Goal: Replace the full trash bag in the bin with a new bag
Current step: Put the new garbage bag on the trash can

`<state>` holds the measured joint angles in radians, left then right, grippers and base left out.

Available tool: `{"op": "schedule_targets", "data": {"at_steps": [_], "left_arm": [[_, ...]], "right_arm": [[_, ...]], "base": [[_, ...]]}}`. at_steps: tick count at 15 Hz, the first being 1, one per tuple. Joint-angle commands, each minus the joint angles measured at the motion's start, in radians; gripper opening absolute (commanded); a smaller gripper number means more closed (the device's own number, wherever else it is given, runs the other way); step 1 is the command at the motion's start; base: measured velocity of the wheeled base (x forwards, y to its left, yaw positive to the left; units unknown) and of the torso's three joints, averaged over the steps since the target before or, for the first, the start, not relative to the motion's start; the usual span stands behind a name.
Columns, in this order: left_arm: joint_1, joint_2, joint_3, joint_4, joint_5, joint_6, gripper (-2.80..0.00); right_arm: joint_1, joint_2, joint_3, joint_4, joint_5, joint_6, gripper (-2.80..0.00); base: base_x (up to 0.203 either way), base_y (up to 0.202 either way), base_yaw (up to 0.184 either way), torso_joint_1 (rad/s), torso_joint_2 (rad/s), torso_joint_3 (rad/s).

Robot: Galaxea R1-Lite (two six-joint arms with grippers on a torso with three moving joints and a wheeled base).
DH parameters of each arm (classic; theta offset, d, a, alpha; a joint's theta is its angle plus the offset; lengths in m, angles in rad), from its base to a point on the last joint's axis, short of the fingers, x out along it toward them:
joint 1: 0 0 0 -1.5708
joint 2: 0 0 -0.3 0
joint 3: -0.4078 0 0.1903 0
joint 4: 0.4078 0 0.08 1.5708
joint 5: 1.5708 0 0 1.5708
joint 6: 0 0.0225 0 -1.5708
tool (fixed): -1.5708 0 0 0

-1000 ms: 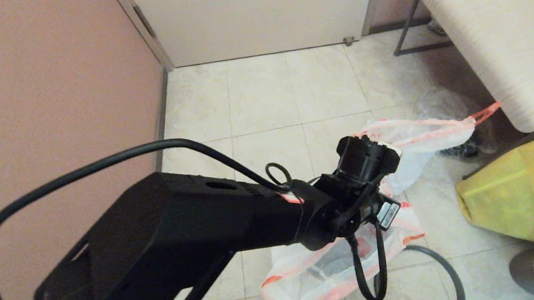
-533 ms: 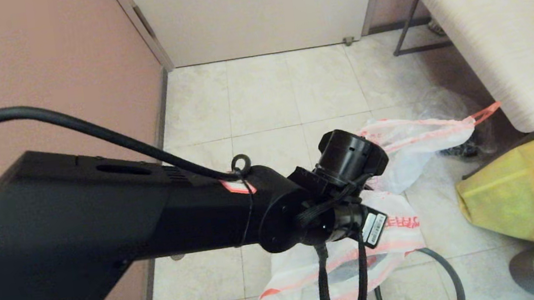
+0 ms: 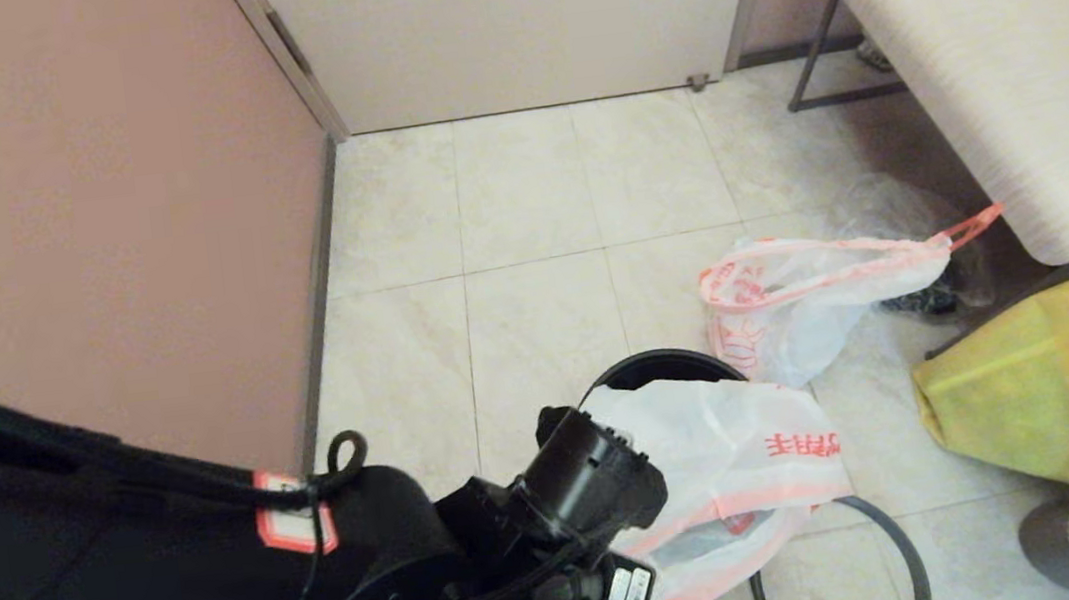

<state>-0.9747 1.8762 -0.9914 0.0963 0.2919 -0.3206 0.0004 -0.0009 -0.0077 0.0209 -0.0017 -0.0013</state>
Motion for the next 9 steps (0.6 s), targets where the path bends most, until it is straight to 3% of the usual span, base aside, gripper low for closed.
{"op": "schedule_targets", "data": {"at_steps": [1,4,7,9], "left_arm": [[-0.001,-0.048,0.067,-0.006,0.001,-0.084,-2.80],[0.019,-0.011,0.154,-0.055,-0.039,-0.153,-2.80],[0.027,0.067,0.285,-0.297,-0.042,-0.180,-2.80],[0.035,0.081,0.361,-0.380,-0.039,-0.206,-2.80]], "right_arm": [[0.001,-0.001,0.000,0.000,0.000,0.000,-2.80],[0.001,-0.001,0.000,0.001,-0.001,0.000,-2.80],[0.000,0.011,-0.003,0.008,-0.003,-0.003,-2.80],[0.000,0.019,-0.003,0.008,-0.003,-0.003,-2.80]], "base": [[0.000,0.000,0.000,0.000,0.00,0.000],[0.000,0.000,0.000,0.000,0.00,0.000],[0.000,0.000,0.000,0.000,0.00,0.000],[0.000,0.000,0.000,0.000,0.00,0.000]]}}
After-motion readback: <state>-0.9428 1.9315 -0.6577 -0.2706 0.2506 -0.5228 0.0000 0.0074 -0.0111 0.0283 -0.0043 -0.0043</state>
